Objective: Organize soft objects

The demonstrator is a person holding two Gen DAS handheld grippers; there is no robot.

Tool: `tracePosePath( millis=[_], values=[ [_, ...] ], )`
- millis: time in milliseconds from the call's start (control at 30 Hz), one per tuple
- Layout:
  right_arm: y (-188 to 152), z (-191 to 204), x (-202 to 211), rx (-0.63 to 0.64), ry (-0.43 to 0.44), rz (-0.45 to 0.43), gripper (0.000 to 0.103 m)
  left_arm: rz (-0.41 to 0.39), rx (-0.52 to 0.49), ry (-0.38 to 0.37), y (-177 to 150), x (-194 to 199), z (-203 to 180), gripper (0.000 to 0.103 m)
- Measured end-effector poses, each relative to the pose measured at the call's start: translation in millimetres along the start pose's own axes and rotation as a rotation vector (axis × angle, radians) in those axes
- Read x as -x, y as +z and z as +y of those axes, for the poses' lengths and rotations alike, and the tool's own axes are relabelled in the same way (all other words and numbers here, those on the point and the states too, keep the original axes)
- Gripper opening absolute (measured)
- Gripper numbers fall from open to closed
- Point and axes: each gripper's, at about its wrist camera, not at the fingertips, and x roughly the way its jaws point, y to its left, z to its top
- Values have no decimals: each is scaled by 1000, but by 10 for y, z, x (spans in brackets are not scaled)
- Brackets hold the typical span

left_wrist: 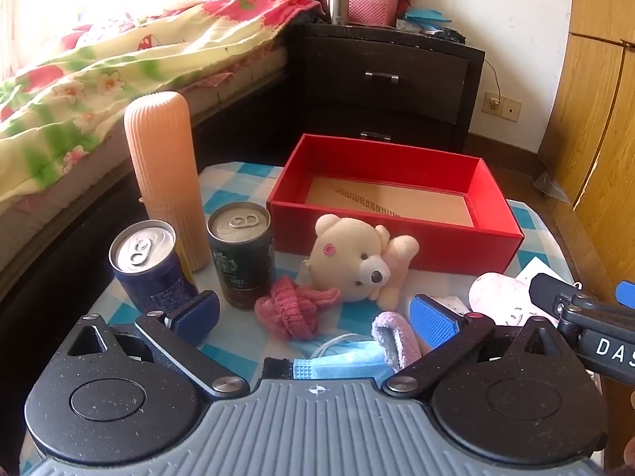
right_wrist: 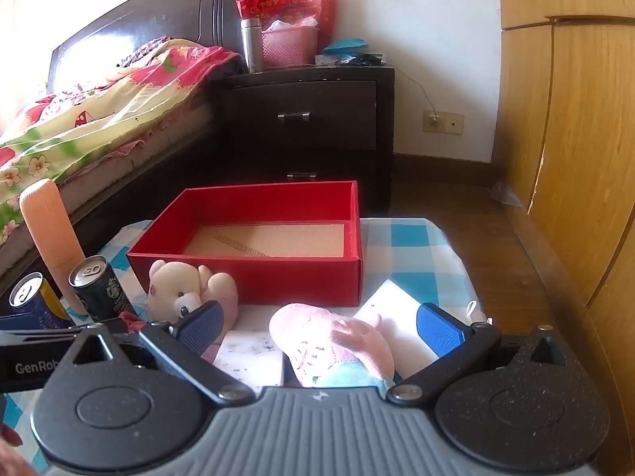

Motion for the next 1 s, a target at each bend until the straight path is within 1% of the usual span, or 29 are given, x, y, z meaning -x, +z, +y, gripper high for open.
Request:
tracePosePath(
  millis=[1000],
  values=[
    [-26, 13, -22, 3, 3, 9, 85, 5, -7, 11, -10, -12, -2, 98]
  ],
)
